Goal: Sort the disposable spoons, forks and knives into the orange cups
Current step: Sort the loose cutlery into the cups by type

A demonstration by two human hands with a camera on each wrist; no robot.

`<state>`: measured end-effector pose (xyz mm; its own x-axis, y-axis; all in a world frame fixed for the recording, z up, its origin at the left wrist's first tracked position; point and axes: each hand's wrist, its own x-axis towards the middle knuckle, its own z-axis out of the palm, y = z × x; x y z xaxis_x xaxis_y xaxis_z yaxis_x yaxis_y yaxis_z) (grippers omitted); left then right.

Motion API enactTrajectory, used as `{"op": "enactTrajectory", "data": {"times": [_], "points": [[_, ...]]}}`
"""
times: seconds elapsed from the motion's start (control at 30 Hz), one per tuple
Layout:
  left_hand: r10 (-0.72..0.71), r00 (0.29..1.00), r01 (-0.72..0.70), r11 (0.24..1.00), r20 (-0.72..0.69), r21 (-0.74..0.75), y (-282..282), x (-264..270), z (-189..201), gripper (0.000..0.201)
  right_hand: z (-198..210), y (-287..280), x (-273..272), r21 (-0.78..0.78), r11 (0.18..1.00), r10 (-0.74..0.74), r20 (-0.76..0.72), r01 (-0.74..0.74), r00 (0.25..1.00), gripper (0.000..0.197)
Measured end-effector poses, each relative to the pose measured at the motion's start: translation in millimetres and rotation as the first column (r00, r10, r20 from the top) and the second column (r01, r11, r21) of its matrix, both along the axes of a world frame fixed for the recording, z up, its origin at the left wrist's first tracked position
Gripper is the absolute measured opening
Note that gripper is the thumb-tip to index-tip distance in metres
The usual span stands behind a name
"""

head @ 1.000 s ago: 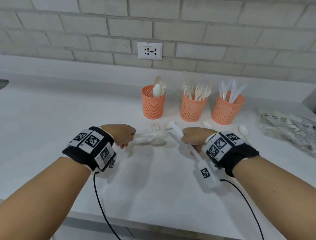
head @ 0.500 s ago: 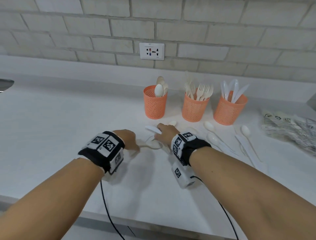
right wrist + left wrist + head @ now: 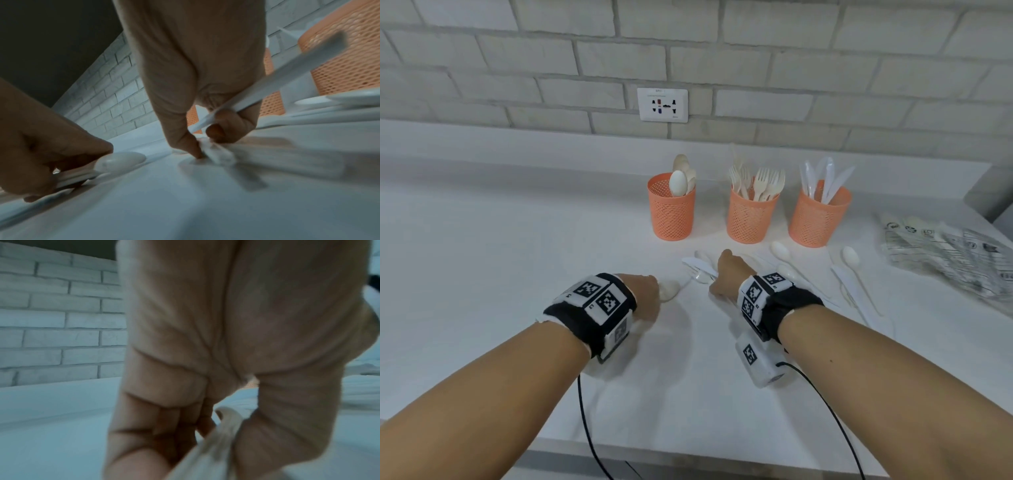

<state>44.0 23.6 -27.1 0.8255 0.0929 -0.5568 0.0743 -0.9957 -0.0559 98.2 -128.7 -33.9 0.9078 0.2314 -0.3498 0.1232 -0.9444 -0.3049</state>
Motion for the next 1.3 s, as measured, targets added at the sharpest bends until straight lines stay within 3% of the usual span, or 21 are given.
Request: {"op": "enactTrajectory", "data": {"times": [0.1,0.17,0.23,0.27,0.37,0.43,0.53,0.6,0.7,0.8,0.87,0.93,1.0,1.07,1.13,1.2,1.3], "points": [[-0.018,1.0,0.018,1.0,-0.008,-0.007,-1.7,-2.0,4.6,0.011,-1.6,-12.4,-6.3,0.0,1.0,0.024,-0.012,-0.024,1.0,0.009],[0.019,1.0,-0.019,0.998,-0.006,-0.062,-4.5,-2.9,6.3,0.006,-2.1,-18.2,-9.6,0.005,1.0,0.029,-0.021,-0.029,0.999,0.016],[0.166,0.986,-0.162,0.954,-0.004,-0.254,-8.6,-3.7,8.1,0.012,1.1,-22.8,-12.4,0.014,1.0,0.026,-0.044,-0.026,0.999,0.025],[0.265,0.964,-0.25,0.877,-0.021,-0.411,-10.4,-2.2,7.2,0.018,4.2,-23.9,-13.0,0.043,0.999,0.014,-0.06,-0.011,0.998,0.028],[0.508,0.851,-0.415,0.495,-0.133,-0.763,-24.0,3.1,8.6,0.026,17.0,-24.3,-18.3,0.349,0.931,-0.067,-0.131,0.109,0.989,0.022],[0.556,0.812,-0.41,0.323,-0.18,-0.853,-38.5,9.1,9.6,0.046,25.1,-21.0,-23.2,0.519,0.841,-0.12,-0.103,0.156,0.987,0.02],[0.546,0.807,-0.336,0.115,-0.223,-0.935,-61.1,17.1,9.6,0.065,31.5,-13.3,-29.5,0.614,0.787,-0.07,0.004,0.052,0.998,0.017],[0.544,0.806,-0.285,0.007,-0.235,-0.959,-72.1,18.8,10.1,0.062,35.2,-12.4,-33.9,0.634,0.773,-0.037,0.023,0.014,0.999,0.024],[0.598,0.757,-0.251,-0.107,-0.264,-0.962,-86.8,22.4,9.6,0.043,38.2,-21.0,-41.5,0.565,0.825,-0.006,0.062,-0.03,0.998,0.042],[0.678,0.685,-0.226,-0.151,-0.267,-0.962,-99.8,26.4,10.6,0.033,39.6,-35.6,-43.9,0.508,0.855,0.074,0.075,-0.102,0.994,0.024],[0.694,0.656,-0.232,-0.189,-0.297,-0.954,-104.8,30.1,9.4,0.033,46.1,-49.4,-43.7,0.539,0.831,0.14,0.04,-0.139,0.989,0.007],[0.683,0.633,-0.253,-0.262,-0.364,-0.931,-106.3,33.1,8.7,0.031,56.6,-70.4,-40.8,0.601,0.788,0.168,-0.003,-0.132,0.986,0.018],[0.669,0.594,-0.256,-0.37,-0.447,-0.893,-104.1,35.9,8.5,0.029,66.0,-98.9,-32.3,0.634,0.772,0.066,-0.019,-0.039,0.998,0.035],[0.649,0.596,-0.236,-0.422,-0.473,-0.875,-101.3,36.4,10.4,0.029,66.2,-129.7,-19.2,0.537,0.842,-0.059,0.003,0.048,0.998,0.045],[0.635,0.628,-0.212,-0.416,-0.45,-0.884,-101.0,34.1,14.2,0.03,54.5,-150.9,-8.5,0.191,0.974,-0.122,-0.011,0.122,0.992,0.066],[0.632,0.652,-0.198,-0.392,-0.419,-0.898,-102.5,32.0,16.6,0.027,35.2,-156.8,-5.8,-0.136,0.987,-0.095,-0.036,0.09,0.995,0.083],[0.631,0.667,-0.196,-0.364,-0.396,-0.91,-105.6,30.1,18.1,0.023,8.3,-147.6,-5.2,-0.262,0.961,-0.077,0.048,0.087,0.996,0.079]]}}
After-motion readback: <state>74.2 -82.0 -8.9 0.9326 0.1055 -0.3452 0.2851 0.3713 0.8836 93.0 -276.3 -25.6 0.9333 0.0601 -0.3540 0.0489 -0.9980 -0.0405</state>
